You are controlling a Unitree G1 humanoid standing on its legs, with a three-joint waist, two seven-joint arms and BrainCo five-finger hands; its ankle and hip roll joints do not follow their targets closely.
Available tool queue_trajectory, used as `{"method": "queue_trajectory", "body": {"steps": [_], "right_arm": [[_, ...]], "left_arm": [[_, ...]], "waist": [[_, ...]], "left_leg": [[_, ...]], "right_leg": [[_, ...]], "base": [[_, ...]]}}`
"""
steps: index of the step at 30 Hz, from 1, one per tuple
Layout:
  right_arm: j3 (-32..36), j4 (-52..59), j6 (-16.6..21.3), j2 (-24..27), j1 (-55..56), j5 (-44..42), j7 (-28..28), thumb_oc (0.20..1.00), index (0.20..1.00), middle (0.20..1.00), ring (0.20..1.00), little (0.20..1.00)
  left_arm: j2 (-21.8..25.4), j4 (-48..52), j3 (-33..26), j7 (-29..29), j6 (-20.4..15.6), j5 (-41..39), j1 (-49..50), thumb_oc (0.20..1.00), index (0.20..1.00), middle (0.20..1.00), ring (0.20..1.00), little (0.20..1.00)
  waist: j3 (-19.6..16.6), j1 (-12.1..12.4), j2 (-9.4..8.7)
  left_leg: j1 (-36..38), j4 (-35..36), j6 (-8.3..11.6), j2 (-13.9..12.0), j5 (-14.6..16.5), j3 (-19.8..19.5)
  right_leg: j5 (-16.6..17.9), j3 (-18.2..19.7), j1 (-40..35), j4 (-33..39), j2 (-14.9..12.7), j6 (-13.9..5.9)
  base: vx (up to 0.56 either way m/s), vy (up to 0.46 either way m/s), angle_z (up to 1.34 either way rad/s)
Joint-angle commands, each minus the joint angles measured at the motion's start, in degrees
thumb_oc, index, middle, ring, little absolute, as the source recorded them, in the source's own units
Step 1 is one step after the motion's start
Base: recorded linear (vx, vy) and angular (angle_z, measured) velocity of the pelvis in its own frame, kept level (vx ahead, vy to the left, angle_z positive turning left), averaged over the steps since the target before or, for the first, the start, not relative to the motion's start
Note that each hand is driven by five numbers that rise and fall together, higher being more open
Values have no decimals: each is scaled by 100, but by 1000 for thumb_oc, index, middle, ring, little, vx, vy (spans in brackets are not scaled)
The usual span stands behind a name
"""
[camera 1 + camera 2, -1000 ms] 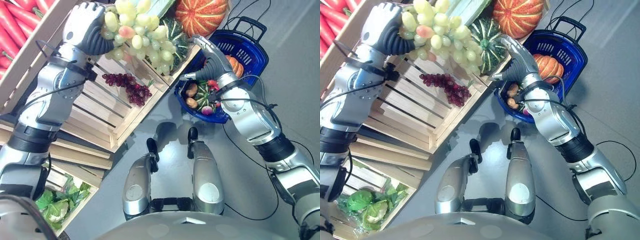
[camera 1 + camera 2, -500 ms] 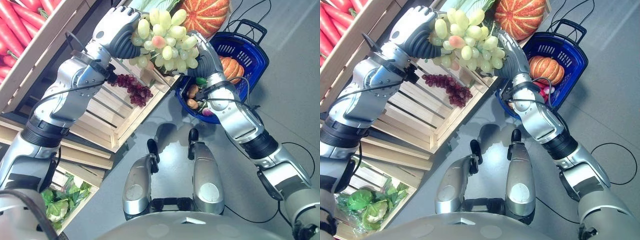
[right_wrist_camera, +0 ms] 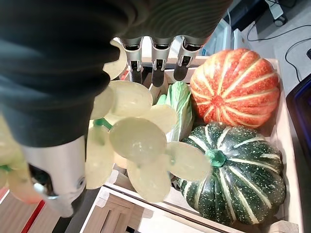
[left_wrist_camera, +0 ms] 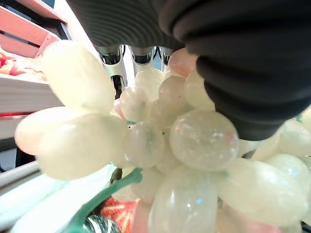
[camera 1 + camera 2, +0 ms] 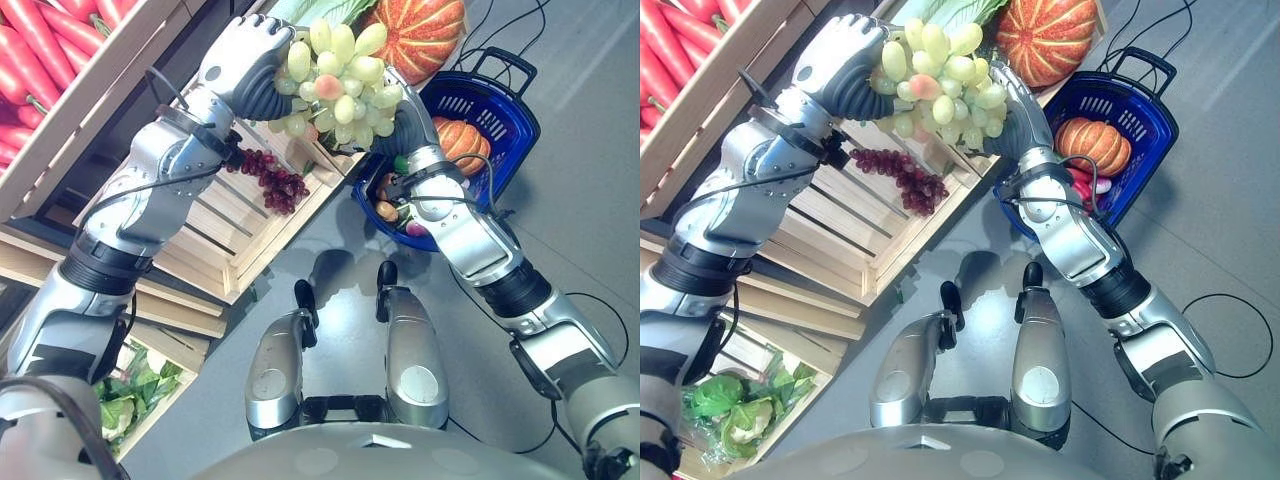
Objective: Pick up fruits and vegetables into the basket
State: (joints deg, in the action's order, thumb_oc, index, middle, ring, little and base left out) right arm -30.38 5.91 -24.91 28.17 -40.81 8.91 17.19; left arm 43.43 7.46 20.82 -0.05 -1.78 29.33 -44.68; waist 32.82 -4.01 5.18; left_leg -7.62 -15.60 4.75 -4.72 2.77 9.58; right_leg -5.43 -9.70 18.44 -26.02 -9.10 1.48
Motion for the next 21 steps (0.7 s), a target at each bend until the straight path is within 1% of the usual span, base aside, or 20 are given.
{"method": "queue_trajectory", "body": {"steps": [1, 4, 7, 9, 12, 13, 16, 17, 20, 21], "right_arm": [[-254, 38, 428, -527, -325, -83, 186, 1000, 1000, 1000, 1000, 1000], [-251, -32, 331, -537, -289, -85, 234, 1000, 1000, 1000, 1000, 1000], [-194, -158, 215, -523, -169, -102, 333, 1000, 1000, 1000, 1000, 1000], [-120, -205, 230, -492, -53, -133, 385, 1000, 1000, 1000, 1000, 1000], [67, -109, 341, -400, 233, -184, 408, 1000, 1000, 1000, 1000, 1000], [173, -28, 418, -343, 379, -167, 363, 1000, 1000, 1000, 1000, 1000], [369, 203, 547, -190, 672, -166, 308, 1000, 1000, 1000, 1000, 1000], [457, 315, 630, -126, 794, -175, 345, 1000, 1000, 1000, 1000, 1000], [613, 565, 843, -17, 1002, -195, 396, 1000, 1000, 1000, 1000, 1000], [701, 701, 998, 18, 1069, -246, 444, 1000, 1000, 1000, 1000, 1000]], "left_arm": [[-259, 454, 389, 596, -162, 313, -236, 200, 200, 200, 200, 200], [-237, 329, 377, 880, -24, 368, -239, 200, 200, 200, 200, 200], [-212, 133, 231, 1277, 147, 321, -143, 200, 200, 200, 200, 200], [-200, 41, 107, 1497, 201, 342, -28, 200, 200, 200, 200, 200], [-123, -67, -153, 1861, 397, 461, 171, 200, 200, 200, 200, 200], [-64, -129, -270, 2081, 496, 609, 271, 200, 200, 200, 200, 200], [47, -256, -497, 2374, 632, 648, 496, 200, 200, 200, 200, 200], [66, -301, -576, 2493, 748, 764, 597, 200, 200, 200, 200, 200], [98, -384, -699, 2644, 895, 848, 796, 200, 200, 200, 200, 200], [103, -414, -742, 2709, 970, 904, 883, 200, 200, 200, 200, 200]], "waist": [[-755, 100, -111], [-774, 97, -141], [-788, 96, -157], [-796, 94, -156], [-795, 66, -168], [-798, 48, -180], [-814, 1, -189], [-813, -31, -186], [-818, -89, -178], [-809, -119, -169]], "left_leg": [[-133, -234, -135, 124, 405, 67], [-120, -219, -138, 108, 407, 81], [-110, -205, -129, 87, 398, 88], [-92, -185, -126, 79, 391, 93], [-71, -175, -130, 64, 388, 104], [-66, -177, -129, 53, 388, 112], [-60, -188, -128, 41, 390, 133], [-51, -195, -132, 38, 394, 147], [-30, -196, -139, 36, 404, 184], [-23, -200, -141, 38, 405, 196]], "right_leg": [[-185, 9, -623, 528, -299, -658], [-176, 9, -626, 545, -293, -660], [-174, 11, -627, 550, -285, -653], [-178, 5, -644, 558, -284, -650], [-182, 7, -642, 541, -279, -650], [-181, 12, -636, 529, -277, -653], [-189, 37, -626, 506, -272, -651], [-196, 55, -615, 483, -267, -649], [-204, 93, -599, 466, -262, -657], [-205, 113, -590, 457, -260, -658]], "base": [[5, -36, 2], [1, -23, 4], [0, 0, 0], [0, 0, 0], [0, 0, 0], [0, 0, 0], [7, 10, -1], [15, 38, -3], [5, 46, -4], [5, 52, -9]]}}
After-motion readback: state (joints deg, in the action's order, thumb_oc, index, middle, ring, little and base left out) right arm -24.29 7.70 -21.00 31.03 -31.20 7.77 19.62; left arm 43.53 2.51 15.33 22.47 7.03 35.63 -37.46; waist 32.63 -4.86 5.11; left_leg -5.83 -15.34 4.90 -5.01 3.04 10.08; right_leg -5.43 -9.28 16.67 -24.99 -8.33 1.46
